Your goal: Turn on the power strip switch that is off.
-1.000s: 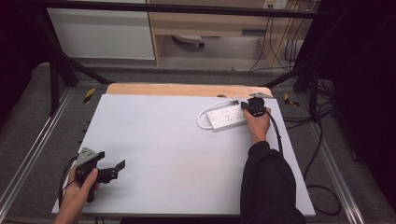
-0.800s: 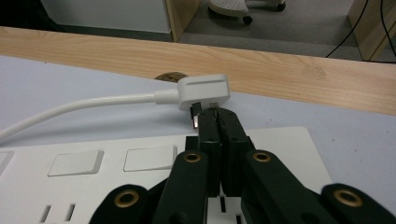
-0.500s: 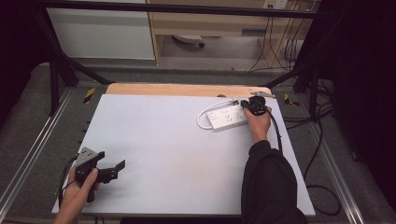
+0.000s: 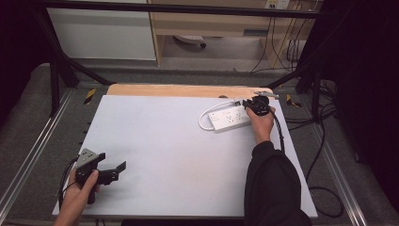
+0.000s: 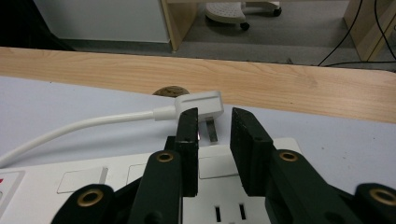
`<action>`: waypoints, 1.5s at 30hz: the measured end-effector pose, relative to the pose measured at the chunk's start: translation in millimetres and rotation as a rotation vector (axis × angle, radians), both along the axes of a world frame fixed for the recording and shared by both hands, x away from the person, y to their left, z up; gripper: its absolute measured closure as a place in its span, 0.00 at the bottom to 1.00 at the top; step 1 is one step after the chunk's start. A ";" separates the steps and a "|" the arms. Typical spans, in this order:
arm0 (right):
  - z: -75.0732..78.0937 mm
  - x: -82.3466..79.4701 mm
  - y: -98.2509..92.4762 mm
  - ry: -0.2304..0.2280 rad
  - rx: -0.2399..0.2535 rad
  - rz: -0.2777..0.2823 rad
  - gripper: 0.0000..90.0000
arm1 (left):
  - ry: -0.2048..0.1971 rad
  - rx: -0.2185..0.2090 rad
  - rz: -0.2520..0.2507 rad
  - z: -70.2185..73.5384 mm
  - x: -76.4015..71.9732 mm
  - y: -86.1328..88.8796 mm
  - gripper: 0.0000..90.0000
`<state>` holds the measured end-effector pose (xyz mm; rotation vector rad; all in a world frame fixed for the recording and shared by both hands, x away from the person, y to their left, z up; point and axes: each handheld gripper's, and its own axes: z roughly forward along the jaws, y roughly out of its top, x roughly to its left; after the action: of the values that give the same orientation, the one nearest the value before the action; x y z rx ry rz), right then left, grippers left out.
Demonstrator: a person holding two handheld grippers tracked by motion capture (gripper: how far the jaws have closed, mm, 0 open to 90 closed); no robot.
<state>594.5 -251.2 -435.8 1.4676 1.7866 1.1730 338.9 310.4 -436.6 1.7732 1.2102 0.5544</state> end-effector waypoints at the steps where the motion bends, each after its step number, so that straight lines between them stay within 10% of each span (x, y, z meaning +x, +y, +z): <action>1: 0.4 0.0 -0.2 -0.002 0.000 0.000 0.80 | 0.000 0.001 -0.001 -0.1 0.0 0.0 0.07; 45: 37.6 -15.2 -0.4 0.042 -0.012 0.026 0.16 | -0.002 0.014 0.001 0.3 -0.7 -0.3 0.07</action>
<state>579.3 -251.6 -398.2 1.4767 1.8423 1.1501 338.2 310.1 -436.3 1.7836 1.2084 0.5661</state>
